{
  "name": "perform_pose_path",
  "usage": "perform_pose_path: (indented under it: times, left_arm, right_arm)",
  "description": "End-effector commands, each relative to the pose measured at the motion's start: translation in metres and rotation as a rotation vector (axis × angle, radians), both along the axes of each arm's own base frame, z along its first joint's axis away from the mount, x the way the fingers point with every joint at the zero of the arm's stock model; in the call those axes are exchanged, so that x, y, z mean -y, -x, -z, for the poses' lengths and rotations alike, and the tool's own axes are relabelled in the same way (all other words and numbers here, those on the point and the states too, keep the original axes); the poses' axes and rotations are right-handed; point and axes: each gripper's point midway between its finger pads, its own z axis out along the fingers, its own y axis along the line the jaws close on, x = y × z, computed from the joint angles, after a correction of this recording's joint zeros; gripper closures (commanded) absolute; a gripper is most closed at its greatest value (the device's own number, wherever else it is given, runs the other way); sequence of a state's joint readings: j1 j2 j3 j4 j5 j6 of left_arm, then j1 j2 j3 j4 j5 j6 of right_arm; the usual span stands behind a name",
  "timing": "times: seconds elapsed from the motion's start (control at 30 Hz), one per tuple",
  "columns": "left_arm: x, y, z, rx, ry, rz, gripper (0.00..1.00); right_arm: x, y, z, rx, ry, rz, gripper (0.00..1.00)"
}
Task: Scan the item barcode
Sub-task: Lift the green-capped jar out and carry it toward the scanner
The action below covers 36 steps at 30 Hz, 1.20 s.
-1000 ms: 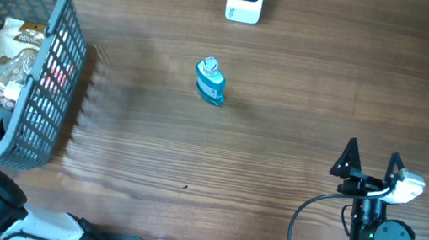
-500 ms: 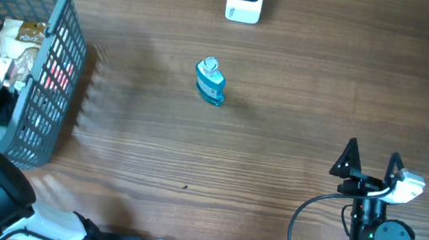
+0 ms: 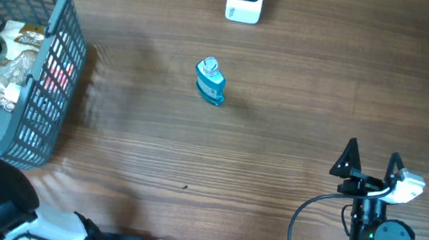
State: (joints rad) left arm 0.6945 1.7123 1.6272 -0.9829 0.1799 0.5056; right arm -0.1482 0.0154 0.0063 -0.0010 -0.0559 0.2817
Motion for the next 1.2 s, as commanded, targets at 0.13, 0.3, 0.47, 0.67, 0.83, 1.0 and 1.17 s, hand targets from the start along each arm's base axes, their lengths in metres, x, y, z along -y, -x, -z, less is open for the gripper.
perform_pose_path:
  times: [0.13, 0.3, 0.47, 0.67, 0.83, 1.0, 1.17]
  left_arm:
    - [0.042, -0.005, -0.091, 0.261, -0.014, 0.079, 0.41]
    - [0.091, -0.008, -0.132, 0.367, -0.039, 0.196, 0.41]
    - [0.157, -0.02, -0.171, 0.503, -0.008, 0.352, 0.41]
    - [0.225, -0.03, -0.178, 0.532, 0.022, 0.535, 0.4]
    - [0.262, -0.038, -0.169, 0.511, 0.061, 0.633, 0.39]
    - [0.287, -0.047, -0.145, 0.44, 0.111, 0.691, 0.42]
    - [0.311, -0.067, -0.102, 0.329, 0.17, 0.74, 0.43]
  right_arm:
    - [-0.003, 0.0, -0.002, 0.008, 0.018, -0.015, 0.0]
    - [-0.003, 0.0, -0.002, 0.008, 0.018, -0.015, 0.0]
    - [-0.003, 0.0, -0.002, 0.008, 0.018, -0.015, 0.0]
    - [-0.003, 0.0, -0.002, 0.008, 0.018, -0.015, 0.0]
    - [-0.003, 0.0, -0.002, 0.008, 0.018, -0.015, 0.0]
    - [-0.003, 0.0, -0.002, 0.008, 0.018, -0.015, 0.0]
    - [-0.003, 0.0, -0.002, 0.008, 0.018, -0.015, 0.0]
